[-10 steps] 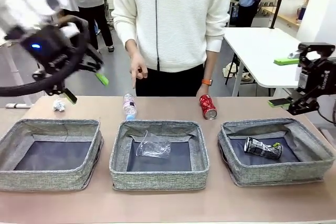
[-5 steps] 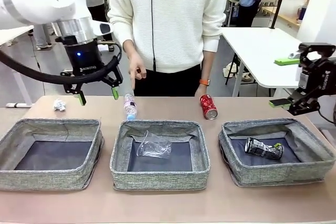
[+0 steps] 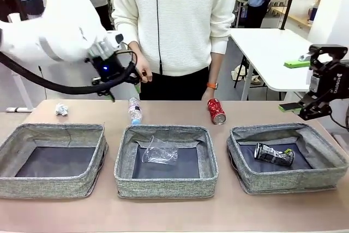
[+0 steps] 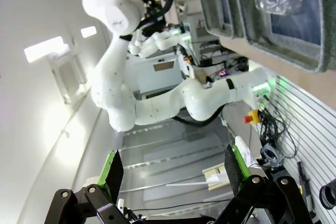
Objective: Sort the waste into the appropriate baskets.
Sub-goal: Pick up the waste item pointed out by the person.
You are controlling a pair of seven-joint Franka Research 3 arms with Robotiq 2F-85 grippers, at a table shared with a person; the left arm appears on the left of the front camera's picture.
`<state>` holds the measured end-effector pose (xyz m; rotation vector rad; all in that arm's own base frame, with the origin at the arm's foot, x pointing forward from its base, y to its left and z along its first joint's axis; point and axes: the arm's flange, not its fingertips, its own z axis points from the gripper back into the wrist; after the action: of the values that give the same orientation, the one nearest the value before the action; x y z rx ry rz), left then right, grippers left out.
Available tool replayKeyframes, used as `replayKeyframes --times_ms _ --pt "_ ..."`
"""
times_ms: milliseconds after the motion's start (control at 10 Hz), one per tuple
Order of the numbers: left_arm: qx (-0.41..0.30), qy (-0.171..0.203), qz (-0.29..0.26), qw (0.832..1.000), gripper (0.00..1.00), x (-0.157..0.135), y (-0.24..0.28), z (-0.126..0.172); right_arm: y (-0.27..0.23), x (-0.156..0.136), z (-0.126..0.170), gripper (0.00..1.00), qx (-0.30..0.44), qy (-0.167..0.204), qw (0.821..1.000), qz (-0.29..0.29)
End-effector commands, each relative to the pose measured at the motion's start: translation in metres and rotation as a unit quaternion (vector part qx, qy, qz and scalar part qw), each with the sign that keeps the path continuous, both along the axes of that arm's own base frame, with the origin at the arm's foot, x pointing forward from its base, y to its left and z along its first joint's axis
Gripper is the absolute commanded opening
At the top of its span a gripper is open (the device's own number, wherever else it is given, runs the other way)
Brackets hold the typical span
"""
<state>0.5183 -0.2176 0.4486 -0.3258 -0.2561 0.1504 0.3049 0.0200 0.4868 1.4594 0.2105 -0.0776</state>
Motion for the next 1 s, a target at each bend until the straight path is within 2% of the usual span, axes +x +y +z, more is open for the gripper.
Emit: replayKeyframes --times_ms 0,100,200,400,700,900 --pt "0.023 -0.036 0.020 0.999 1.00 0.017 -0.011 -0.028 0.001 0.001 0.003 1.00 0.009 -0.006 1.000 0.000" --pt "0.050 -0.030 0.044 0.997 1.00 0.033 -0.018 -0.042 0.001 0.001 0.003 1.00 0.009 -0.006 1.000 0.000" --pt "0.071 -0.009 0.045 0.996 1.00 0.051 -0.024 -0.057 0.001 0.001 0.003 1.00 0.009 -0.006 1.000 0.000" --pt "0.080 0.019 0.066 0.994 1.00 0.086 -0.029 -0.079 0.001 0.001 0.003 1.00 0.009 -0.006 1.000 0.000" --pt "0.080 0.042 0.090 0.992 1.00 0.118 -0.033 -0.098 0.001 0.001 0.003 1.00 0.009 -0.006 1.000 0.000" --pt "0.094 0.062 0.098 0.989 1.00 0.123 -0.031 -0.110 0.001 0.001 0.003 1.00 0.009 -0.006 1.000 0.000"
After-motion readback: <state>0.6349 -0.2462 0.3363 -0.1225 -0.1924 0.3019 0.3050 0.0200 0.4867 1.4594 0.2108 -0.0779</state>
